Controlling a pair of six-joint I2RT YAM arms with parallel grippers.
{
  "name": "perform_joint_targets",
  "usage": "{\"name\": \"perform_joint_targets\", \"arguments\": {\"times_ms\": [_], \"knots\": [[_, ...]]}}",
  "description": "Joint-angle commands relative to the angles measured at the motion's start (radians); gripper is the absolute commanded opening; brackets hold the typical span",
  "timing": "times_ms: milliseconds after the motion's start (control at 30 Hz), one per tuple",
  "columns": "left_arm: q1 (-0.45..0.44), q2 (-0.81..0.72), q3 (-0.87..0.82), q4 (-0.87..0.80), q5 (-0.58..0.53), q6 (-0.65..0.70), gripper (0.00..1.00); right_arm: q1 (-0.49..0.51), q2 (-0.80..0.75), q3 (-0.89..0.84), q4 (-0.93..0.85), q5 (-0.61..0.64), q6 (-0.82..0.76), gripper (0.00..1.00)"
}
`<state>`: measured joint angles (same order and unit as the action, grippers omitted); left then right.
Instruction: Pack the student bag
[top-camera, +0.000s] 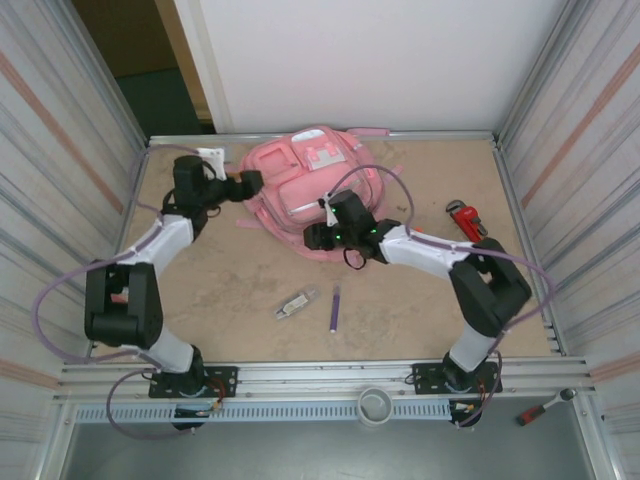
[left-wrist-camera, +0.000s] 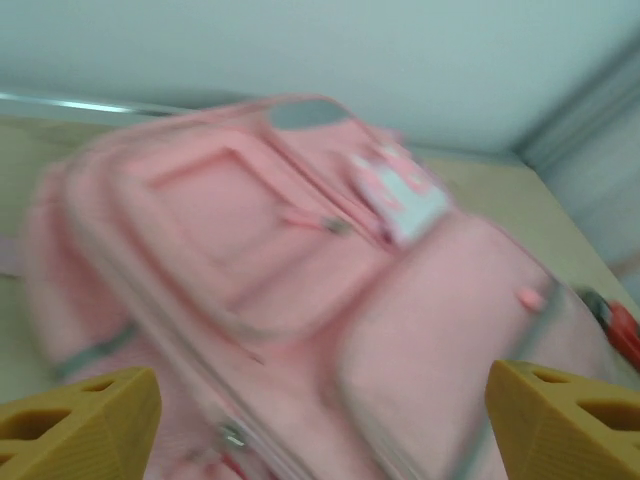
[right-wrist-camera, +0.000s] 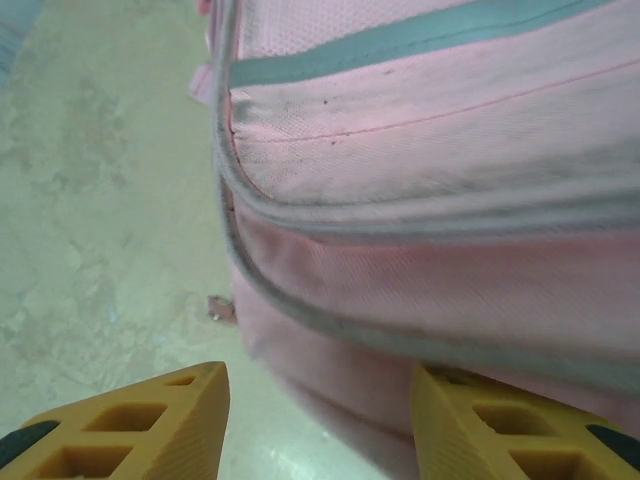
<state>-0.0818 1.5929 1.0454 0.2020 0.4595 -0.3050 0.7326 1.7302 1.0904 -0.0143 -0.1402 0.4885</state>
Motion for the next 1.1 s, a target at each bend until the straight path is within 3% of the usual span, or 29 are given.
{"name": "perform_joint_targets", "arguments": {"times_ms": [0, 100, 267, 367, 567, 733, 1067], "knots": [[0.009, 0.160, 0.149, -0.113, -0.031, -0.086, 0.82, -0.007, 0.048, 0.042, 0.015, -0.014, 0.022, 0.49], [-0.018, 0.283, 0.262, -0.087, 0.014, -0.085, 0.80, -0.030, 0.067, 0.031, -0.019, -0.021, 0.016, 0.48], [-0.105, 0.450, 0.458, -0.195, 0.030, 0.023, 0.77, -0.078, 0.051, -0.023, -0.078, -0.064, -0.030, 0.48], [-0.121, 0.524, 0.501, -0.269, 0.025, 0.007, 0.71, -0.119, 0.031, -0.058, -0.110, -0.070, -0.059, 0.48], [-0.128, 0.494, 0.300, -0.197, 0.032, -0.081, 0.62, -0.245, 0.011, -0.070, -0.189, -0.039, -0.093, 0.48], [-0.137, 0.363, 0.077, -0.124, -0.001, -0.111, 0.59, -0.331, 0.028, -0.033, -0.196, -0.005, -0.128, 0.48], [-0.150, 0.085, -0.186, -0.120, -0.159, -0.095, 0.61, -0.354, 0.216, 0.296, -0.281, -0.006, -0.213, 0.48]]}}
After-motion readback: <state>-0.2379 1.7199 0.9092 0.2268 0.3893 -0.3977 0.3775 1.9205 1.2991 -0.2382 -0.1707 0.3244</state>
